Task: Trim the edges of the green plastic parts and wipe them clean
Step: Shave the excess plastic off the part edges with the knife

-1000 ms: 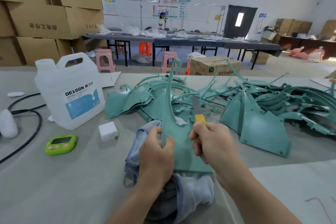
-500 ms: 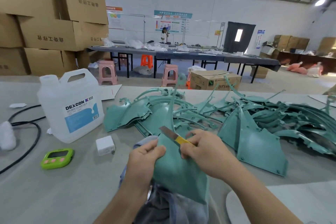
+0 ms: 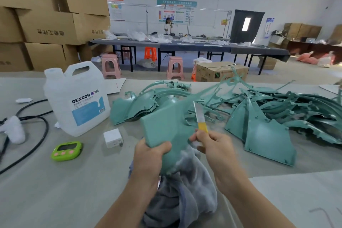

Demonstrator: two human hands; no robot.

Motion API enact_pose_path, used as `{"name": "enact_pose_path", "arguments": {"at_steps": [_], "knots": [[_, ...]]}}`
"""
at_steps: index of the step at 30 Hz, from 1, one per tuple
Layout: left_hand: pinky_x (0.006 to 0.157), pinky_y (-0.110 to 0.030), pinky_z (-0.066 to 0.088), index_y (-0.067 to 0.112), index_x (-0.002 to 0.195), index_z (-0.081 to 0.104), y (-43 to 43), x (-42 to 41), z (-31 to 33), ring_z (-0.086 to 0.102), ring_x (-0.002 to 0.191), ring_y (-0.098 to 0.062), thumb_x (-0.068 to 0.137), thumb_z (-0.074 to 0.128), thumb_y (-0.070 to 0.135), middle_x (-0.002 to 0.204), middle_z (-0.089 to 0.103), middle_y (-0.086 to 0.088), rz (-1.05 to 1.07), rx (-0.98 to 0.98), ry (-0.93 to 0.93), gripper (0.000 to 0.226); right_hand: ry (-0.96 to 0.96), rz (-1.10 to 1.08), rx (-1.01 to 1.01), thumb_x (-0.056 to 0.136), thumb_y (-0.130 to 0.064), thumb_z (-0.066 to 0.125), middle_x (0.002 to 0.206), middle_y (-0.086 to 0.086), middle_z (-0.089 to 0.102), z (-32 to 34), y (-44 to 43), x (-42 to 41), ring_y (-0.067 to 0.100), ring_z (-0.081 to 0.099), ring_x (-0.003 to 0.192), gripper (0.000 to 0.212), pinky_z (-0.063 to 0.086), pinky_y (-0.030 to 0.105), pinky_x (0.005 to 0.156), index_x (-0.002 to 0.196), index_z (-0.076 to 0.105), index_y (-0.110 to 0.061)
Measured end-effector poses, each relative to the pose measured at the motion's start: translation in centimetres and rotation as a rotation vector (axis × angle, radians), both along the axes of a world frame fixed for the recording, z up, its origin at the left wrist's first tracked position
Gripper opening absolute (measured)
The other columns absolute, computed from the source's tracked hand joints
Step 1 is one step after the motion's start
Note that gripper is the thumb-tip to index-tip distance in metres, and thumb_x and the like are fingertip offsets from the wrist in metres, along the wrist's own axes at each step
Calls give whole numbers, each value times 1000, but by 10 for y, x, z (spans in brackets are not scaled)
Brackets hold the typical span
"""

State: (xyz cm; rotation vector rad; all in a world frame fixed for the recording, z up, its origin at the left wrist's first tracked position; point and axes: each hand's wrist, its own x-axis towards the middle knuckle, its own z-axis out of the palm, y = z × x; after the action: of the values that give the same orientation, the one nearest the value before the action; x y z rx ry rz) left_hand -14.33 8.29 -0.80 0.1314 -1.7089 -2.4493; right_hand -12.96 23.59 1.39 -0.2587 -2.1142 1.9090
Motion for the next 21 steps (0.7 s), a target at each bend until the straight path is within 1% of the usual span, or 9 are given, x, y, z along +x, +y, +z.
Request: {"name": "enact_pose_path", "arguments": {"at_steps": [2,4,7,9,11,14,16,18,21], "knots": [[58,-36,56,30,84,77,-8,0,3,68,63,-18,66,71,14,72,75,3,163,-92,97,25,11,-68,108,94,-27,62,53,-6,53,-2,9,5,10,44,52,28,40,35,58,70,76,-23],[53,-23,48,38,97,74,-18,-1,-1,57,55,-1,80,71,13,68,69,19,224,-385,293,30,96,-90,158,95,-27,61,50,-4,55,1,15,11,9,42,47,28,37,34,53,71,75,-22],[73,-1,45,48,125,63,-21,1,-15,63,84,16,90,66,6,109,68,34,178,-766,494,54,207,10,178,99,-20,57,56,3,63,5,11,18,12,49,49,31,39,35,52,73,73,-22],[84,-2,44,57,126,56,-17,1,-23,62,101,13,90,67,7,120,63,30,123,-881,535,63,201,88,274,101,-19,56,55,2,62,4,7,20,11,49,49,30,39,36,54,75,70,-22],[85,-6,46,63,124,54,-15,1,-28,64,101,7,90,63,20,124,60,25,48,-986,532,56,175,158,391,101,-21,57,55,0,58,-2,6,22,8,46,50,28,38,33,55,75,66,-18],[80,0,37,58,124,60,-18,-2,-33,61,99,5,88,59,37,127,57,21,88,-1069,437,42,146,228,443,100,-22,59,53,-1,46,-13,10,25,11,39,53,32,33,35,55,71,62,-9],[75,2,36,47,123,67,-18,-4,-34,58,94,14,86,64,30,118,68,17,88,-1028,407,41,129,222,438,100,-19,60,52,-8,41,-16,14,25,11,36,54,33,31,35,55,71,60,-4],[75,5,35,39,119,73,-17,-7,-34,54,90,27,86,71,17,106,69,30,59,-977,420,40,123,209,457,99,-17,61,50,-11,42,-16,20,25,8,35,52,32,30,34,54,69,60,-7],[77,1,40,49,112,73,-19,-10,-34,57,94,25,87,76,19,90,58,51,61,-934,402,39,140,261,511,96,-16,64,51,-12,41,-14,26,26,4,35,52,31,29,27,52,66,60,-14]]}}
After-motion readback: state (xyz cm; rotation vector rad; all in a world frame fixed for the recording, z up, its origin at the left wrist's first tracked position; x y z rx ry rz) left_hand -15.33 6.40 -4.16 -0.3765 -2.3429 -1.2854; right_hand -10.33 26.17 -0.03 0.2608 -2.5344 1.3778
